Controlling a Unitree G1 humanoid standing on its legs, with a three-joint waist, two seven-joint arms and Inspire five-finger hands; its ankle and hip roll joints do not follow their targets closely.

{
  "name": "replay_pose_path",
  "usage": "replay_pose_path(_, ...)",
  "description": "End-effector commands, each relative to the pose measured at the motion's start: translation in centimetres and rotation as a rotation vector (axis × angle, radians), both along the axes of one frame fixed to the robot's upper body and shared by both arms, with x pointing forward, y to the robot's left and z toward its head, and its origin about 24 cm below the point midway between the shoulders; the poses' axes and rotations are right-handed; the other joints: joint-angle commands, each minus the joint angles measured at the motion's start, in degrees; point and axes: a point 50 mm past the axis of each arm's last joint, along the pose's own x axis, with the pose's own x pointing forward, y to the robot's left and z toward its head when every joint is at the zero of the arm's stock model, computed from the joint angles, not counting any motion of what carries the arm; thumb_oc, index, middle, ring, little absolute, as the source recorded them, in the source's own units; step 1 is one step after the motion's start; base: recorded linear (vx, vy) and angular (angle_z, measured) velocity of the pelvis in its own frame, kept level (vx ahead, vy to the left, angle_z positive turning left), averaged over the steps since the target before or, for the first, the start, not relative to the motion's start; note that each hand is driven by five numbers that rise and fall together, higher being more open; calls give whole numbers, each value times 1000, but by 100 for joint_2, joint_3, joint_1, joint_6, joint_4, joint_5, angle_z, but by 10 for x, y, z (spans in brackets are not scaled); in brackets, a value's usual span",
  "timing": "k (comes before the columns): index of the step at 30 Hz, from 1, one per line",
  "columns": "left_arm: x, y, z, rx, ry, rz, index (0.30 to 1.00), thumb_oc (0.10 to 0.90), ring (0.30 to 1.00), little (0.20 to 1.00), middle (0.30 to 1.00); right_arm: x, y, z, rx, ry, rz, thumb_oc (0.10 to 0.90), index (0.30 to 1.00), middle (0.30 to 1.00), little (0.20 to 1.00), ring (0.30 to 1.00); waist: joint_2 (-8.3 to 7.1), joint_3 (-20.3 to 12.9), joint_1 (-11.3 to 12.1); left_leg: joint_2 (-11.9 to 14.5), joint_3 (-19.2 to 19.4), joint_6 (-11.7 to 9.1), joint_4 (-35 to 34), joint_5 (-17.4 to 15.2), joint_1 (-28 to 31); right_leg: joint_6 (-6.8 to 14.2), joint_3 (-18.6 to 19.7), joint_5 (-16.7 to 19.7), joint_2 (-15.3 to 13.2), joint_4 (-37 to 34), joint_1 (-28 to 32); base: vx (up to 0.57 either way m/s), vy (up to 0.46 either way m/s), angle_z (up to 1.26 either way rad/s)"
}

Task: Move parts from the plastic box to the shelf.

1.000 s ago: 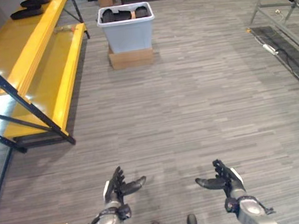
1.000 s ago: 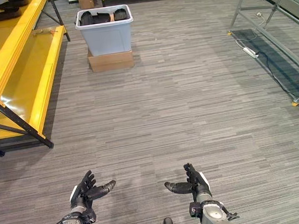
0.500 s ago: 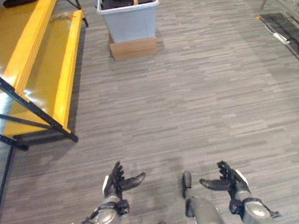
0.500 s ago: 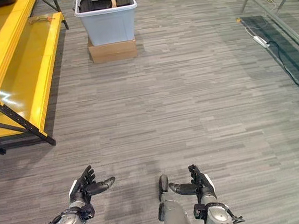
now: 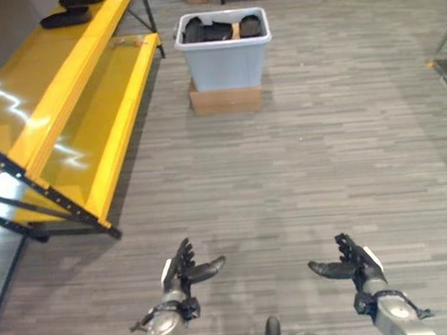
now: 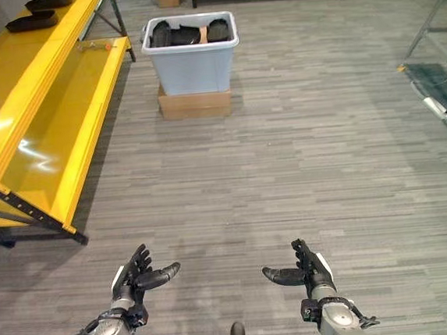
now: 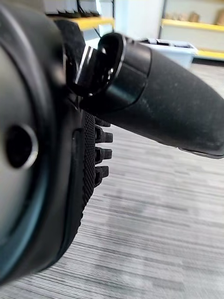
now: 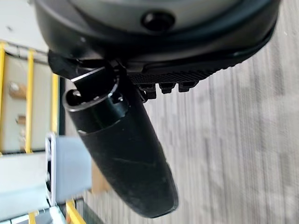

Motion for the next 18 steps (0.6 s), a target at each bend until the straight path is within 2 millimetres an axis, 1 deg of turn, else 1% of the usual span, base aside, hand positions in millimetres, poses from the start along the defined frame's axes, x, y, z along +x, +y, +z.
replay_pose_path(1, 10, 8, 30, 13, -169, 13, 1000, 900, 1000, 1000, 1000, 8, -8, 26, -11, -149, -25, 900, 1000, 1000, 1000, 1000, -92, 318, 60, 10, 828, 410, -1888, 290, 662, 854, 359, 212, -255, -407, 228, 284, 17, -13)
replay_pose_path(2, 7, 9, 28, 15, -162, 19, 1000, 900, 1000, 1000, 1000, 7, -7, 25, -8, -146, -26, 900, 1000, 1000, 1000, 1000, -122, 335, 125, 102, 909, 479, -2274, 81, 457, 899, 397, 143, -268, -461, 374, 198, 20, -6)
replay_pose_path(3, 7, 10, 28, 15, -162, 18, 1000, 900, 1000, 1000, 1000, 7, -7, 25, -7, -146, -26, 900, 1000, 1000, 1000, 1000, -144, 322, 130, 80, 926, 488, -2316, 113, 462, 903, 404, 152, -291, -465, 360, 350, 109, -7)
replay_pose_path(4, 5, 13, 27, 28, -154, 32, 1000, 900, 1000, 1000, 1000, 6, -6, 22, -15, -134, -25, 900, 1000, 1000, 1000, 1000, -146, 339, 277, 202, 923, 520, -3406, 74, 219, 1004, 516, 34, -281, -580, 647, 348, 143, -26)
replay_pose_path(5, 4, 14, 27, 29, -151, 39, 1000, 900, 1000, 1000, 1000, 6, -4, 21, -13, -129, -20, 900, 1000, 1000, 1000, 1000, -112, 292, 316, 313, 900, 483, -4088, 273, 174, 1048, 547, -5, -264, -624, 728, 675, 273, -30)
replay_pose_path(6, 5, 15, 26, 37, -152, 51, 1000, 900, 1000, 1000, 1000, 9, -1, 21, -30, -126, 2, 900, 1000, 1000, 1000, 1000, 19, 231, 471, 457, 722, 258, -5503, 977, 131, 1135, 668, -148, -215, -796, 1087, 448, 186, -42)
replay_pose_path(7, 5, 15, 26, 37, -151, 51, 1000, 900, 1000, 1000, 1000, 8, -1, 21, -30, -125, 2, 900, 1000, 1000, 1000, 1000, 3, 248, 472, 440, 736, 254, -5596, 1020, 206, 1136, 669, -155, -230, -807, 1122, 477, 188, -40)
replay_pose_path(8, 7, 15, 28, 39, -159, 55, 1000, 900, 1000, 1000, 1000, 11, 0, 21, -33, -128, 13, 900, 1000, 1000, 1000, 1000, 47, 213, 534, 454, 656, 167, -5901, 1149, 159, 1165, 741, -213, -229, -868, 1276, 269, 109, -52)
replay_pose_path(9, 8, 16, 28, 45, -164, 56, 1000, 900, 1000, 1000, 1000, 12, 0, 21, -39, -127, 19, 900, 1000, 1000, 1000, 1000, 73, 191, 544, 463, 730, 86, -6020, 1259, 168, 1203, 780, -241, -248, -926, 1413, 365, 172, -49)
replay_pose_path(10, 8, 15, 27, 40, -160, 60, 1000, 900, 1000, 1000, 1000, 12, 1, 20, -39, -122, 24, 900, 1000, 1000, 1000, 1000, 96, 147, 536, 496, 868, 60, -6032, 1300, 230, 1225, 801, -270, -263, -935, 1469, 335, 191, -44)
replay_pose_path(11, 7, 14, 26, 28, -159, 66, 1000, 900, 1000, 1000, 1000, 11, 4, 19, -31, -118, 37, 900, 1000, 1000, 1000, 1000, 150, 81, 545, 533, 998, 70, -6035, 1358, 355, 1254, 839, -328, -263, -935, 1576, 344, 219, -39)
replay_pose_path(12, 7, 13, 26, 27, -160, 68, 1000, 900, 1000, 1000, 1000, 12, 7, 19, -25, -119, 44, 900, 1000, 1000, 1000, 1000, 160, 16, 583, 499, 983, 97, -6062, 1334, 412, 1308, 852, -360, -341, -935, 1633, 372, 246, -45)
replay_pose_path(13, 6, 13, 26, 27, -162, 70, 1000, 900, 1000, 1000, 1000, 13, 9, 20, -22, -126, 50, 900, 1000, 1000, 1000, 1000, 148, -34, 624, 433, 999, 160, -5938, 1305, 462, 1375, 846, -378, -479, -935, 1747, 388, 246, -32)
replay_pose_path(14, 6, 13, 25, 28, -159, 67, 1000, 900, 1000, 1000, 1000, 14, 12, 19, -15, -123, 54, 900, 1000, 1000, 1000, 1000, 123, -74, 640, 370, 1014, 238, -5764, 1208, 470, 1429, 872, -407, -602, -862, 1790, 380, 244, -25)
replay_pose_path(16, 7, 14, 27, 28, -164, 71, 1000, 900, 1000, 1000, 1000, 16, 18, 20, 1, -132, 67, 900, 1000, 1000, 1000, 1000, 61, -101, 660, 258, 1097, 401, -5448, 983, 420, 1501, 880, -427, -849, -450, 1740, 270, 187, -14)
replay_pose_path(17, 7, 14, 27, 29, -164, 71, 1000, 900, 1000, 1000, 1000, 16, 18, 20, 2, -132, 67, 900, 1000, 1000, 1000, 1000, 53, -106, 667, 255, 1106, 405, -5435, 972, 411, 1505, 888, -438, -858, -433, 1725, 229, 237, -15)
replay_pose_path(18, 7, 15, 29, 46, -166, 59, 1000, 900, 1000, 1000, 1000, 17, 24, 20, 11, -139, 87, 900, 1000, 1000, 1000, 1000, -27, -125, 694, 63, 1185, 619, -5263, 669, 447, 1641, 888, -175, -1065, 407, 1386, 193, 230, -10)
